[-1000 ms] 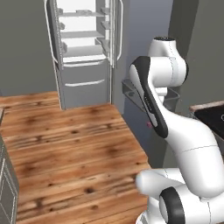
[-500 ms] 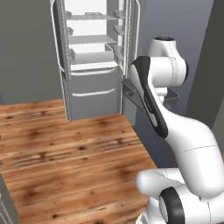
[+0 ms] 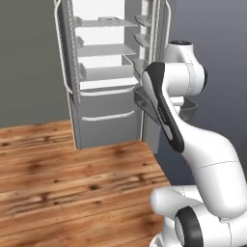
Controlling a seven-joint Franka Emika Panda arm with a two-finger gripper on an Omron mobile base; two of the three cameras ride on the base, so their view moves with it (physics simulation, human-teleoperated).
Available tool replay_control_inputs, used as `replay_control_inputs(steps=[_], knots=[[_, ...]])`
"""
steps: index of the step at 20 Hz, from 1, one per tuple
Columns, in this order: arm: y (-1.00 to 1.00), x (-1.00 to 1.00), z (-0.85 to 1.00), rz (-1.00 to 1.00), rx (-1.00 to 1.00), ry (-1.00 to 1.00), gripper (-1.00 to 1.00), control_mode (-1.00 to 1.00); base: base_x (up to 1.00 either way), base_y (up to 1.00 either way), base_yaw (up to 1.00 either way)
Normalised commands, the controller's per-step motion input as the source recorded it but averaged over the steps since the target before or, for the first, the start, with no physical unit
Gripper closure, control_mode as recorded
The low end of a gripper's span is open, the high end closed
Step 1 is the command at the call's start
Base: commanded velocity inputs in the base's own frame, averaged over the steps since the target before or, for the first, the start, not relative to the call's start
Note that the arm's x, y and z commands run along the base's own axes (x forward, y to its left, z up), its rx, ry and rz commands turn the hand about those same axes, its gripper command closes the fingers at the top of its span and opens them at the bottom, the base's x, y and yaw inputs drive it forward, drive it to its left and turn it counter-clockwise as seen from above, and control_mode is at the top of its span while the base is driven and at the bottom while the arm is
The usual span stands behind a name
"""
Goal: Place two dumplings into each of the tupperware containers and then place the containers in the fridge.
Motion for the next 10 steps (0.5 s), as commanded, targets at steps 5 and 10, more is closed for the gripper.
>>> replay_control_inputs(steps=[5, 10], knots=[[0.00, 0.00, 0.00, 0.00, 0.00, 0.00, 1.00, 1.00, 1.00, -0.19, 0.00], [0.00, 0.00, 0.00, 0.00, 0.00, 0.00, 1.00, 1.00, 1.00, -0.09, 0.00]])
